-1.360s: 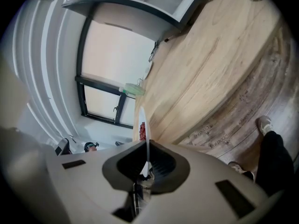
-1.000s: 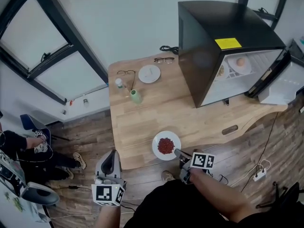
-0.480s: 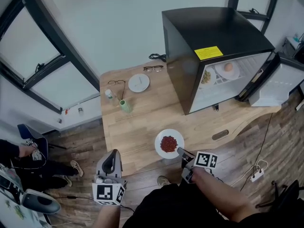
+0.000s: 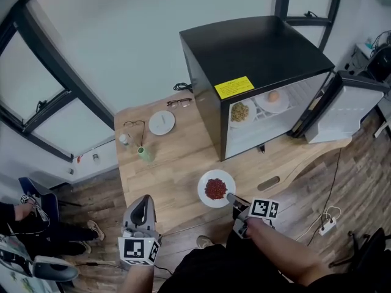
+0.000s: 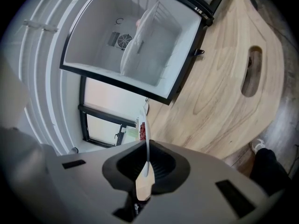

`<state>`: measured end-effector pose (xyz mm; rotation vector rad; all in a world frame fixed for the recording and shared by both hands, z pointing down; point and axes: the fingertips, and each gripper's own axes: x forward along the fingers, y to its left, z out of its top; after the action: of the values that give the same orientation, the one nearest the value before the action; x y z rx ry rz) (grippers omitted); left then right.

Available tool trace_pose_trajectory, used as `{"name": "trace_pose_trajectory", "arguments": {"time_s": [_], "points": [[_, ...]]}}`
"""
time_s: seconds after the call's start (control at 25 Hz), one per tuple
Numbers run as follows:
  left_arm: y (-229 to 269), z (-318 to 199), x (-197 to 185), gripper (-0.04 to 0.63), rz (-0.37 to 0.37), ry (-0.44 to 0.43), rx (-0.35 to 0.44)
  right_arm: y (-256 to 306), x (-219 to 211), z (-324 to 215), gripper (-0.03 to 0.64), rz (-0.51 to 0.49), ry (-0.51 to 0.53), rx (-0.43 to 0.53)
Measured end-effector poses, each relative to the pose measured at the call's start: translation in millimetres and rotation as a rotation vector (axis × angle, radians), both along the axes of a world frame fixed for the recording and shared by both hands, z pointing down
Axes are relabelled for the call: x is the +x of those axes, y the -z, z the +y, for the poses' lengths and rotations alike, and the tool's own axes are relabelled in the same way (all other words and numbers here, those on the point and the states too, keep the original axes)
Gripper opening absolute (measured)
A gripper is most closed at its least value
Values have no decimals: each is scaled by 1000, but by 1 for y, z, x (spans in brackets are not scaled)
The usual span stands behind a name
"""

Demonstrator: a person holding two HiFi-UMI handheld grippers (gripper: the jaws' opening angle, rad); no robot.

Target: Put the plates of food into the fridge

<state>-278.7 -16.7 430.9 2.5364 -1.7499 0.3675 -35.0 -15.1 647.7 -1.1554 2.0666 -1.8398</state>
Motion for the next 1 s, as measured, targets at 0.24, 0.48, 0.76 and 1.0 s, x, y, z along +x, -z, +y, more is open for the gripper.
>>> {"name": "trace_pose_trajectory", "arguments": {"time_s": [0.24, 0.48, 0.76, 1.0], "points": [[8, -27, 34, 3, 7, -27, 21, 7, 31, -18, 31, 2, -22, 16], [5, -45, 64, 3, 18, -44, 19, 6, 63, -31, 31, 4, -45, 12], [6, -67, 87, 3, 17, -49, 21, 6, 94, -50, 31, 11, -62, 14], [7, -86, 105, 3, 17, -54, 25, 9, 119, -64, 31, 14, -73, 20]]}}
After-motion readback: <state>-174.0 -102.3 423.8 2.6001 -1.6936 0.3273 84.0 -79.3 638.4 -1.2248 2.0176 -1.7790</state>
